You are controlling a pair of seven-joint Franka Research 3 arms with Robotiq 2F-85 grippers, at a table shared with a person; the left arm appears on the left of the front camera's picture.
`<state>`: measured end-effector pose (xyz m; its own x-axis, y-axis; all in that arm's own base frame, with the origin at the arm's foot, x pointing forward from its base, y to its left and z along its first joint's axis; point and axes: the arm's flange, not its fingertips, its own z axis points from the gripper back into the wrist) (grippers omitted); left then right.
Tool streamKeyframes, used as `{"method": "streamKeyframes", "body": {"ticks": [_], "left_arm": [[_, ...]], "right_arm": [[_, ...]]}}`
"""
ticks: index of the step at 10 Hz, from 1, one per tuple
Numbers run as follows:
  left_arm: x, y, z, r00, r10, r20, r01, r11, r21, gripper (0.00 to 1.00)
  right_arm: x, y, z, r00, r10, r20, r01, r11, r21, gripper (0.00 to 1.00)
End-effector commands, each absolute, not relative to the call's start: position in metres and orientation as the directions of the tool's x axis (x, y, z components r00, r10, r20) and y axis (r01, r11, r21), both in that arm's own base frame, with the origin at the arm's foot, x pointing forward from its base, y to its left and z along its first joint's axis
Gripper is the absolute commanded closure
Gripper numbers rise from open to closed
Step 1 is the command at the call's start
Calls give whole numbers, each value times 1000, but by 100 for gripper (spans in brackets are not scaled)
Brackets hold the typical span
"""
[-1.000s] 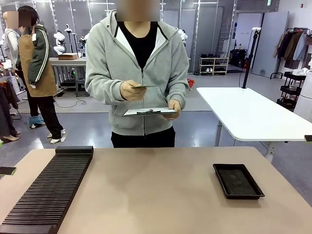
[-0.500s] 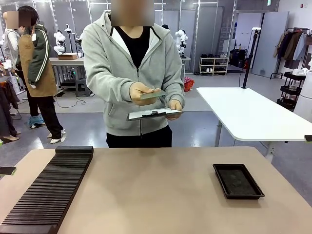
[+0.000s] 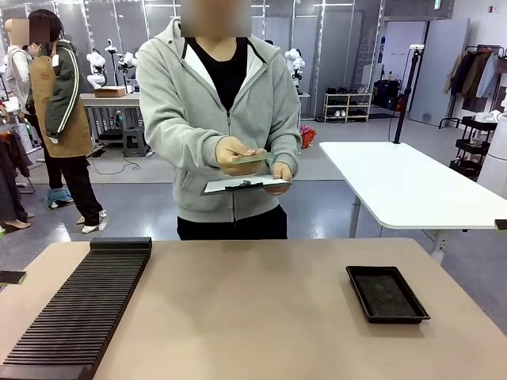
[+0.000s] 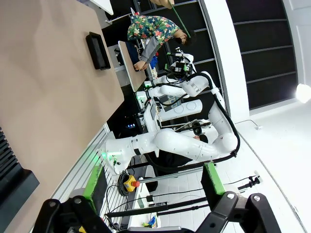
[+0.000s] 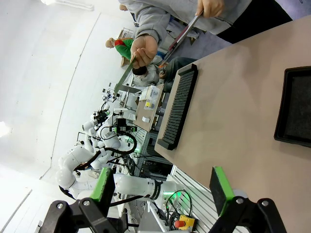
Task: Inspect the PCB.
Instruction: Pick up the Blank PCB that the human is holding.
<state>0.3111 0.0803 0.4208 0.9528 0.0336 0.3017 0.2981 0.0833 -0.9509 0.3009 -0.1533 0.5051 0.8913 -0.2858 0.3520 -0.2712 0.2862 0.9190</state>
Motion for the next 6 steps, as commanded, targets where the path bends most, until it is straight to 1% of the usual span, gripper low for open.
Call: {"method": "streamKeyframes", "body": {"ticks": [1, 4, 5, 6], "left_arm": [[311, 80, 421, 953, 34, 300, 296, 93, -951, 0], [311, 80, 421, 953, 34, 300, 296, 93, -951, 0], [311, 80, 421, 953, 34, 300, 296, 93, -951, 0], [311, 80, 421, 953, 34, 300, 296, 93, -951, 0]], "right_arm": [[302, -153, 506, 881, -291, 373, -295, 280, 914, 0], [302, -153, 506, 881, -291, 373, -295, 280, 914, 0], [301, -153, 505, 891, -286, 352, -271, 286, 919, 0], [308, -129, 508, 901, -279, 332, -251, 291, 923, 0]]}}
